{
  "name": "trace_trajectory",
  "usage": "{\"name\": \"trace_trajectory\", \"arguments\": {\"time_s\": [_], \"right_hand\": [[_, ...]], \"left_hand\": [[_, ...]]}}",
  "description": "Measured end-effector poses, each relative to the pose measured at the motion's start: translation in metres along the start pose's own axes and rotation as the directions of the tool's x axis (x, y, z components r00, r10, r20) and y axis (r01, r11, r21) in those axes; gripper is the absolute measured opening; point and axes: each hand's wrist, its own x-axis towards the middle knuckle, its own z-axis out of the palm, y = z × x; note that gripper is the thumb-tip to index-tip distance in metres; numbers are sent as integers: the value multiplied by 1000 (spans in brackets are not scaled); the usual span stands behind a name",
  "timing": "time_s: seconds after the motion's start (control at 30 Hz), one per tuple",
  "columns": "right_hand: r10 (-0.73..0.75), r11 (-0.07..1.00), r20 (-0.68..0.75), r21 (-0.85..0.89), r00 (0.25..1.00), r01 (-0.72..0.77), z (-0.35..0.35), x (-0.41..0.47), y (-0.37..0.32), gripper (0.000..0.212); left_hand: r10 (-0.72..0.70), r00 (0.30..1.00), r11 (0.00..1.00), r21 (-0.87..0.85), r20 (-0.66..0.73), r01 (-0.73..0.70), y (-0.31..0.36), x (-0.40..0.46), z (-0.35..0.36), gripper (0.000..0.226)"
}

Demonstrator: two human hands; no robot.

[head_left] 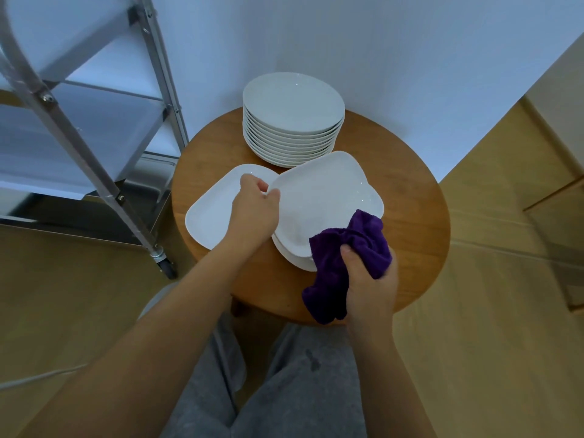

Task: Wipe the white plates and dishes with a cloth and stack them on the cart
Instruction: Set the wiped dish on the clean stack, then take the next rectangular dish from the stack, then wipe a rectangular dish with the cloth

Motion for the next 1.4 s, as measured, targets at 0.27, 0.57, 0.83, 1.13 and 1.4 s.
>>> {"name": "trace_trajectory", "arguments": {"time_s": [0.27,0.57,0.83,1.13,1.4], "right_hand": [[145,922,31,358,989,-146,-20,-6,-11,53],[137,983,50,117,989,-142,-20,-27,-12,56],[-126,873,399,-390,908,293,-23,-86,-32,72],[204,402,849,-527,488,749,8,-80,-30,62],[76,156,874,-486,481,860,16,-25,-40,79]], "left_hand": [[-213,961,758,-591,177,277,-25,-56,-9,17],[-172,832,405,-732,527,548,-37,-111,-28,13],[-123,797,139,-785,591,604,-36,-109,-42,17],[-271,758,371,-662,594,651,-37,-124,-39,43],[-60,739,417,-655,671,630,-38,-134,-54,51]]}}
